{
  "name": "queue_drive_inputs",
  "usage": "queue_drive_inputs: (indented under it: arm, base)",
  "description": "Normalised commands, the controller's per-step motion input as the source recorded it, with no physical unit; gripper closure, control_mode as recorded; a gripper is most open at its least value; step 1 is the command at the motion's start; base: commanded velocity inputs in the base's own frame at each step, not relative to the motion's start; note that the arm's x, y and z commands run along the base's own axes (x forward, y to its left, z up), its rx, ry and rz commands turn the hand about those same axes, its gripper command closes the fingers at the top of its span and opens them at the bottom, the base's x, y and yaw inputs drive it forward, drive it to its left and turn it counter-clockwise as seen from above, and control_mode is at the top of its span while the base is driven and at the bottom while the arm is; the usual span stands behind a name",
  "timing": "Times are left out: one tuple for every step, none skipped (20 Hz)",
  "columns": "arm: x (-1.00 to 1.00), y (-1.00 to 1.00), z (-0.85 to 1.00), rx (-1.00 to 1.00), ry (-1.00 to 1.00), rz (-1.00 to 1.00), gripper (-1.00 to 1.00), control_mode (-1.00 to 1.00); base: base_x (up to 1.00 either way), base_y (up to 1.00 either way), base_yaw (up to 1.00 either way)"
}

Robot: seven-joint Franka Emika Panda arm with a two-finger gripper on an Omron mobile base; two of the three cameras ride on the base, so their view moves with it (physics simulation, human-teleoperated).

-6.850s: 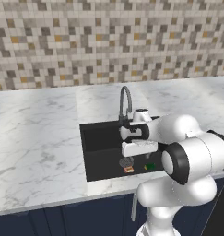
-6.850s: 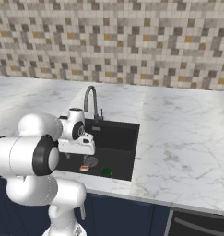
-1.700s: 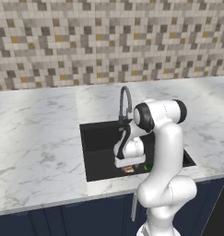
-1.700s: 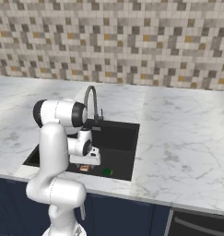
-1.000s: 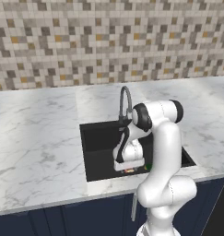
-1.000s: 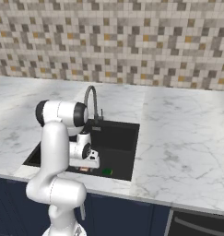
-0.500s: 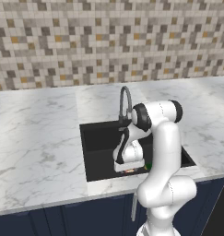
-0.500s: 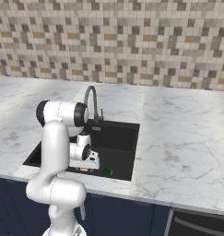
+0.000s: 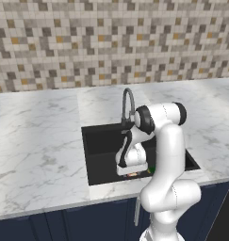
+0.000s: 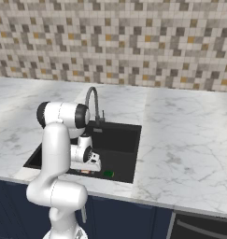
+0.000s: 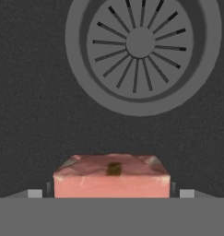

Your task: Pick up the bar soap and sponge from the sink, and place them back in the cabinet, and close the cabinet doors.

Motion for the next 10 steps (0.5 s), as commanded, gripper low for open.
queue_drive_inputs:
  arm:
    - [0.0, 0.0, 0.0, 0.0, 0.0, 0.0, -1.0, -1.0]
    - [0.0, 0.0, 0.0, 0.0, 0.0, 0.0, -1.0, -1.0]
    - [0.0, 0.0, 0.0, 0.0, 0.0, 0.0, -1.0, -1.0]
    - [0.0, 0.0, 0.0, 0.0, 0.0, 0.0, -1.0, -1.0]
    - [0.0, 0.0, 0.0, 0.0, 0.0, 0.0, -1.0, -1.0]
    - [0.0, 0.0, 0.0, 0.0, 0.0, 0.0, -1.0, -1.0]
    - [0.0, 0.0, 0.0, 0.0, 0.0, 0.0, -1.0, -1.0]
    - [0.0, 0.0, 0.0, 0.0, 0.0, 0.0, -1.0, -1.0]
    - [0.0, 0.0, 0.0, 0.0, 0.0, 0.0, -1.0, -1.0]
    - [0.0, 0.0, 0.0, 0.0, 0.0, 0.0, -1.0, -1.0]
  base:
    - [0.0, 0.0, 0.0]
    - [0.0, 0.0, 0.0]
    - [0.0, 0.0, 0.0]
    - [0.0, 0.0, 0.0]
    - [0.0, 0.0, 0.0]
    - [0.0, 0.0, 0.0]
    - [0.0, 0.0, 0.0]
    - [0.0, 0.0, 0.0]
    - [0.0, 0.0, 0.0]
    - [0.0, 0.0, 0.0]
